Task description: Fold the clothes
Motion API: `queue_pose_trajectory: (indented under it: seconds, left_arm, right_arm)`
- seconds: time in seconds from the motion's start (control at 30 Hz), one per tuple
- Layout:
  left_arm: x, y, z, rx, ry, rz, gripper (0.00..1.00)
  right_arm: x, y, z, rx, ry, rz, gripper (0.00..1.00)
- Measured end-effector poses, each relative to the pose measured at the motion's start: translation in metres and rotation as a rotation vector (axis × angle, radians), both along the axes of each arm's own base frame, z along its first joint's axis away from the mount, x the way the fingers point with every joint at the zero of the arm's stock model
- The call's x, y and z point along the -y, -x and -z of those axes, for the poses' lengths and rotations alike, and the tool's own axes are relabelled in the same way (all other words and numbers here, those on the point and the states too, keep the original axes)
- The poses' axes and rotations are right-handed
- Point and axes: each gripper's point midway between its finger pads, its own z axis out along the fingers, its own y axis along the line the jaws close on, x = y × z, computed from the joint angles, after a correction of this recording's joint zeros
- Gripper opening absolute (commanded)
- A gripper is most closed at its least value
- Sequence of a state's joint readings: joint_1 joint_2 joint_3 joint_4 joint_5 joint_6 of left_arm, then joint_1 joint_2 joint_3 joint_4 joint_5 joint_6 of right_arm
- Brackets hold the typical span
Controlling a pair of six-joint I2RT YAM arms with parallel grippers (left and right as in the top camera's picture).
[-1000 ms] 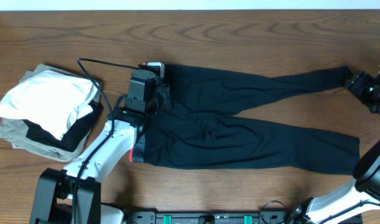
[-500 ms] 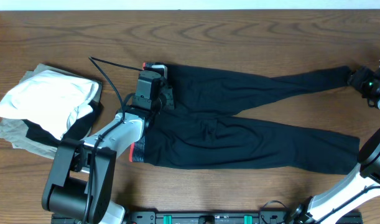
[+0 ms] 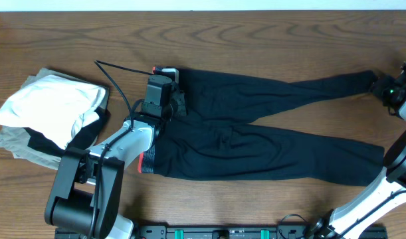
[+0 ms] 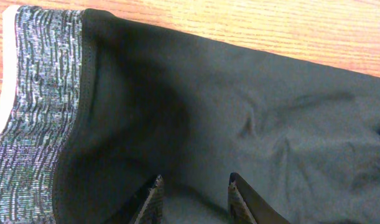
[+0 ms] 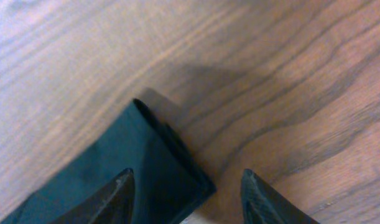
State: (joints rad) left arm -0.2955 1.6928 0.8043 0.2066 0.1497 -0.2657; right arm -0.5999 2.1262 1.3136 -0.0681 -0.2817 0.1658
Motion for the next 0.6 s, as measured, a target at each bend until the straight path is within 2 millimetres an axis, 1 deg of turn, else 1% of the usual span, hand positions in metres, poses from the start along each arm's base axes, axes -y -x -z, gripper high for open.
queue_pose_trajectory:
  seconds: [0.03, 0.07, 0.1, 0.13, 0.2, 0.23, 0.3, 0.6]
  left_arm:
    - [0.0, 0.0, 0.0, 0.0, 0.0, 0.0, 0.34]
    - [0.0, 0.0, 0.0, 0.0, 0.0, 0.0, 0.35]
    - [0.0, 0.0, 0.0, 0.0, 0.0, 0.0, 0.34]
    - [0.0, 0.0001, 0.0001, 0.0, 0.0, 0.0, 0.34]
    - [0.0, 0.0, 0.0, 0.0, 0.0, 0.0, 0.34]
    - [0.0, 0.0, 0.0, 0.0, 0.0, 0.0, 0.34]
    - [0.0, 0.0001, 0.0001, 0.0, 0.0, 0.0, 0.35]
    - [0.0, 0.0, 0.0, 0.0, 0.0, 0.0, 0.35]
  right_arm:
    - [-0.0002, 0.0003, 0.0035, -0.005, -0.002, -0.001, 0.45]
    - [-0.0001, 0.0002, 0.0053, -0.006, -0.001, -0.003, 0.38]
    - [0.0, -0.0001, 0.006, -0.006, 0.002, -0.007, 0.3]
    - [0.0004, -0.0007, 0.0056, -0.003, 0.005, -0.008, 0.2]
    - [0.0009, -0.0022, 0.004, 0.005, 0.009, -0.011, 0.08]
    - [0.0011, -0.0022, 0.0039, 0.005, 0.011, -0.011, 0.05]
    - [0.001, -0.0021, 0.004, 0.004, 0.008, -0.009, 0.01]
    - [-0.0014, 0.0014, 0.0073, -0.015, -0.004, -0.009, 0.01]
